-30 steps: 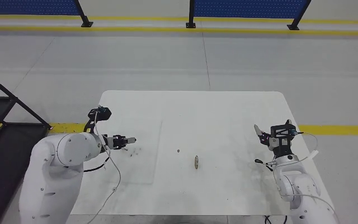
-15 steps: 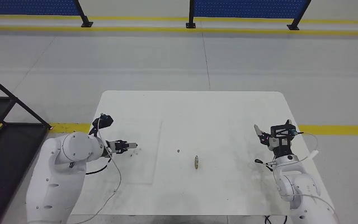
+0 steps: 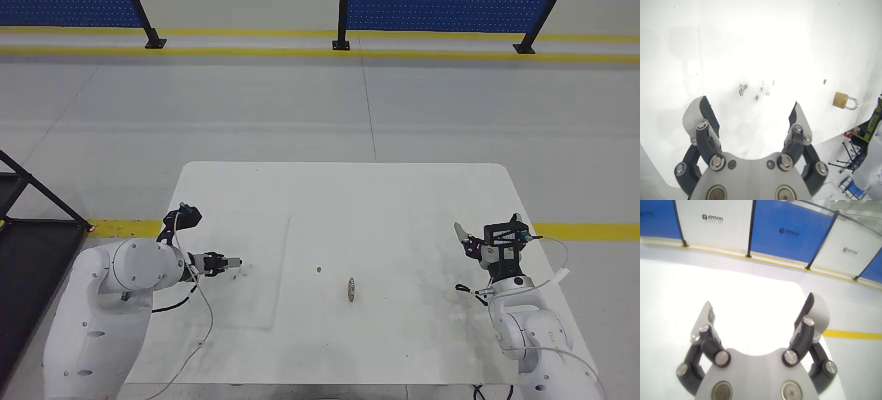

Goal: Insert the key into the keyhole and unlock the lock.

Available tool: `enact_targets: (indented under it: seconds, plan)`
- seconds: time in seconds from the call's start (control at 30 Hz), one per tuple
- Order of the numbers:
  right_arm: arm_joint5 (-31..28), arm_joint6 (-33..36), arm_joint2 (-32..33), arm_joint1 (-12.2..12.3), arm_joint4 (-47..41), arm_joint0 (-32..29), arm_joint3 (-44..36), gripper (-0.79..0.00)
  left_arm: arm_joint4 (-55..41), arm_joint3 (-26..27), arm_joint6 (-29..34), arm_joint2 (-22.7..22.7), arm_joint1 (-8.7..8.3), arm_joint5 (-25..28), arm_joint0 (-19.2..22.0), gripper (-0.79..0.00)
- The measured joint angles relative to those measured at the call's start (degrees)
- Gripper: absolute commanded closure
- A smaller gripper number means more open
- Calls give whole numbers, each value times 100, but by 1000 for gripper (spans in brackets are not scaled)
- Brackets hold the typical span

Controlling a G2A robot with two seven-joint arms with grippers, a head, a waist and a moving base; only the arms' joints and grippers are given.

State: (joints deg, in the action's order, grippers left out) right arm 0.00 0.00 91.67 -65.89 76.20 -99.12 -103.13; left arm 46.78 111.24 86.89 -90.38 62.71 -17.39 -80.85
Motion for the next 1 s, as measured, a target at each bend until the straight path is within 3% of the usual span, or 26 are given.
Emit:
enact_targets:
  seconds: [1.0]
  plan:
    - [0, 0, 0, 0, 0, 0, 0, -785, 126, -221, -56, 264, -113, -56, 93, -256]
